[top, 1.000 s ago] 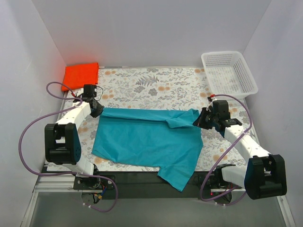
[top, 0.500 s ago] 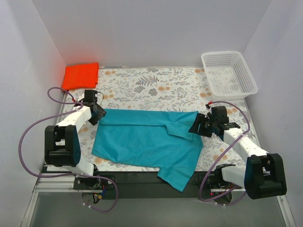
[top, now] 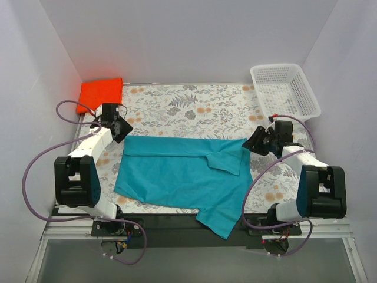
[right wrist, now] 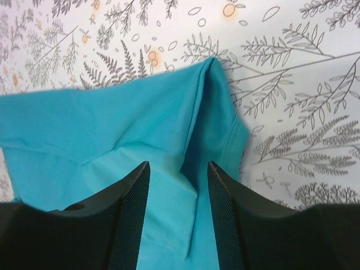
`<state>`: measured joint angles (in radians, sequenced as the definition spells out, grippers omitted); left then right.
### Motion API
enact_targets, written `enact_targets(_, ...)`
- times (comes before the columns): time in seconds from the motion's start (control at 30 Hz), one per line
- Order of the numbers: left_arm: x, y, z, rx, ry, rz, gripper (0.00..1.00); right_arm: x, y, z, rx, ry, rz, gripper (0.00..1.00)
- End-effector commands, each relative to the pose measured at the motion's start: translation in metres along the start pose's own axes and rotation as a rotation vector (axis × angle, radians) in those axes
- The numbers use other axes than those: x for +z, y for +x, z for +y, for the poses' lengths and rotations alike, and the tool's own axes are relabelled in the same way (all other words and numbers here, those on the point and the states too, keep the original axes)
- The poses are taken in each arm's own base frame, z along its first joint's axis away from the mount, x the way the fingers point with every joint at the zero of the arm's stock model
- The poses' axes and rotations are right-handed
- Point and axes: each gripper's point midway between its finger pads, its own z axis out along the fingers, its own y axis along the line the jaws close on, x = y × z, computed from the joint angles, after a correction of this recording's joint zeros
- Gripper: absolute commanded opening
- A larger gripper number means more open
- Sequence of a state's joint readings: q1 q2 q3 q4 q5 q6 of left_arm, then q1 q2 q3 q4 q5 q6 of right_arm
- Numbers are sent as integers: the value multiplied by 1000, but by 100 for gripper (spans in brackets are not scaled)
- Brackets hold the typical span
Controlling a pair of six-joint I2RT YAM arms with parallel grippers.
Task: Fold and stack the t-shirts
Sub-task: Fold the tshirt
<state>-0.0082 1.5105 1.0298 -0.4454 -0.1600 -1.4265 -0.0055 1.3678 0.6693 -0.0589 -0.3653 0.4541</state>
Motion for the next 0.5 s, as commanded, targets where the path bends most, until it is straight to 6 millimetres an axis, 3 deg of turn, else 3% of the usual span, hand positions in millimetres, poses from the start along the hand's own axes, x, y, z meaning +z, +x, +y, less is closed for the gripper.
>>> enact_targets(0.0,14,1,-15,10,59,28,41,9,-39,20,-6,-103,-102,51)
enact_targets(0.17,33,8,-18,21,70,57,38,24,-45,11,27,-93,-113,50)
enact_targets(0.37,53,24,-3,29,14,94,37,41,-45,9,51,-122,-96,49)
enact_targets(0.47,60,32,11,28,-39,102,36,47,-45,6,61,-125,-95,42)
